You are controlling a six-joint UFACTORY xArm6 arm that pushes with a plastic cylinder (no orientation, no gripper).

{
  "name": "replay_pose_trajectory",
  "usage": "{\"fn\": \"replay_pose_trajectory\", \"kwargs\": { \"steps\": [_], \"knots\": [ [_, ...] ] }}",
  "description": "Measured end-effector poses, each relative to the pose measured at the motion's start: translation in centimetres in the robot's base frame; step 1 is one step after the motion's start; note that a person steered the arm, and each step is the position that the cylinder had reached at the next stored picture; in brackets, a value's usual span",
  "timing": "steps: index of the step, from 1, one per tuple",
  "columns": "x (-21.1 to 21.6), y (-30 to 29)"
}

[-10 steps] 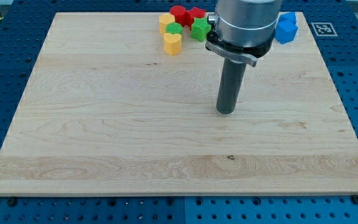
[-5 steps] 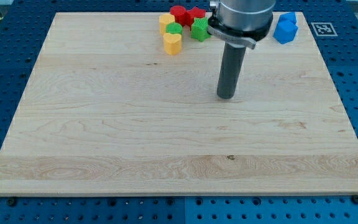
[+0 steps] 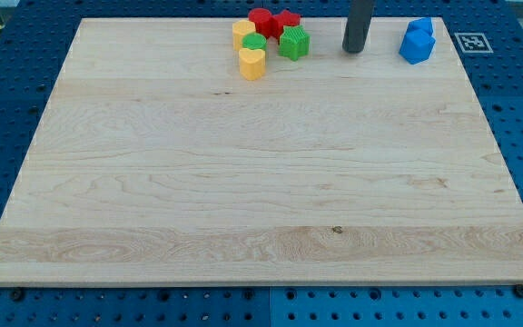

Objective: Move your arm towards the blue triangle

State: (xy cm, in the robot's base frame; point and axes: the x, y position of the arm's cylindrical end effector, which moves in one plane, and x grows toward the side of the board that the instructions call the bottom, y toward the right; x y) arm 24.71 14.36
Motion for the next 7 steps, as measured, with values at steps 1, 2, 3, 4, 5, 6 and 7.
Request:
{"fn": "replay_pose_trajectory", "kwargs": {
  "steps": [1, 2, 3, 4, 5, 6, 7],
  "knots": [
    [-5.6, 1.2],
    [-5.6, 1.2],
    [-5.6, 4.1],
    [-5.6, 7.6],
    [-5.6, 9.8],
    [-5.6, 11.7],
    [-5.6, 13.5]
  ]
}}
